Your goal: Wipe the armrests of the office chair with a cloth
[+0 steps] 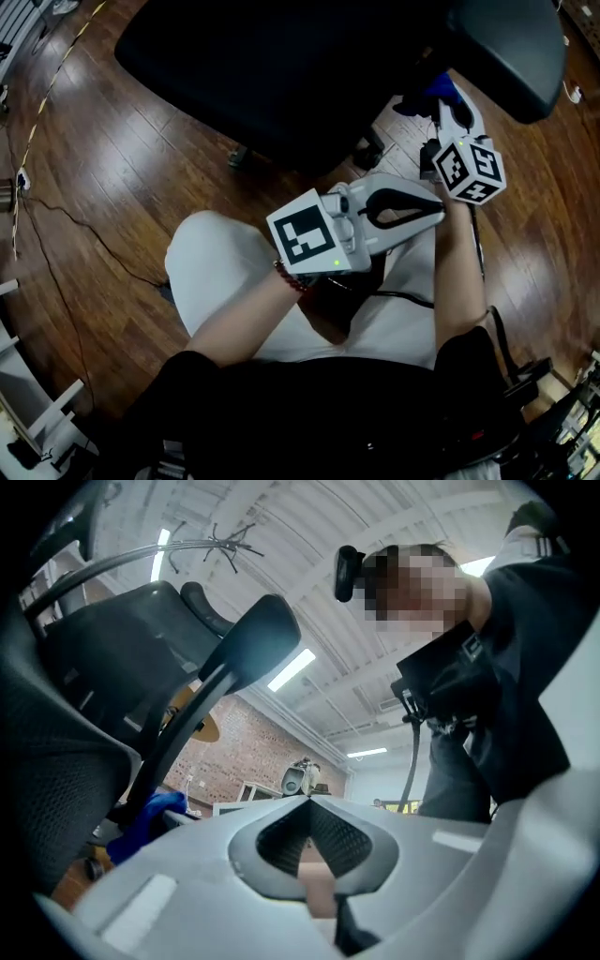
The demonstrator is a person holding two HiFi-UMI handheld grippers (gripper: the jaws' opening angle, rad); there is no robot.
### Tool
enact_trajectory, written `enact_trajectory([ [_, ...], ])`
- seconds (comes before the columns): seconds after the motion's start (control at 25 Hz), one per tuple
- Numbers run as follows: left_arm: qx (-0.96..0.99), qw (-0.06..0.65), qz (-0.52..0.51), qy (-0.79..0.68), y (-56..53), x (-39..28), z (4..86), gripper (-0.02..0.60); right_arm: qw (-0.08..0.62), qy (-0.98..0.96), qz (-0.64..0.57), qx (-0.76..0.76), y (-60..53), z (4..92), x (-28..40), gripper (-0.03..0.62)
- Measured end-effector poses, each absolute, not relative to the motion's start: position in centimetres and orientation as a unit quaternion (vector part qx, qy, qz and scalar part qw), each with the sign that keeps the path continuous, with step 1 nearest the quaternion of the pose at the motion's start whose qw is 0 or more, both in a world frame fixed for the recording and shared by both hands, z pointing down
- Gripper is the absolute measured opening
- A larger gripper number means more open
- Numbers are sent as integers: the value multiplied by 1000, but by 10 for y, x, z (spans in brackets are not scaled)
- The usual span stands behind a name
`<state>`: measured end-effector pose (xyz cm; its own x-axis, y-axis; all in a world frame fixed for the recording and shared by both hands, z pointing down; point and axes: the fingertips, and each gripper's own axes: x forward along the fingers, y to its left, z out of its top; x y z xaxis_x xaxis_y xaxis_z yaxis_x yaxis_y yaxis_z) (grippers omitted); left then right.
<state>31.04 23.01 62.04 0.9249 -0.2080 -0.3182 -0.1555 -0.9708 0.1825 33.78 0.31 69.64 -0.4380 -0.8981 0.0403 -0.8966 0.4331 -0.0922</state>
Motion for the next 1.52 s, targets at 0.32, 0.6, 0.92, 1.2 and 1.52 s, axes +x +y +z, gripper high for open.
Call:
enact_trajectory([
  [0.32, 979, 95, -117, -140, 223, 318, 606, 5, -21, 919, -120, -375, 66, 704, 258, 38],
  [0.6, 944, 169, -196, -203, 233, 279, 566, 5, -79, 919, -134, -363, 101, 683, 241, 38],
  [0.92, 938, 238, -149, -205, 311, 280, 510, 5, -87, 911, -225, -334, 180, 611, 259, 38],
  [1.2, 929, 231, -123, -262, 318, 224, 394, 5, -97, 912, -239, -317, 252, 481, 261, 38],
  [1.52, 926, 214, -85, -299, 333, 199, 280, 5, -70, 912, -207, -347, 265, 332, 293, 38],
])
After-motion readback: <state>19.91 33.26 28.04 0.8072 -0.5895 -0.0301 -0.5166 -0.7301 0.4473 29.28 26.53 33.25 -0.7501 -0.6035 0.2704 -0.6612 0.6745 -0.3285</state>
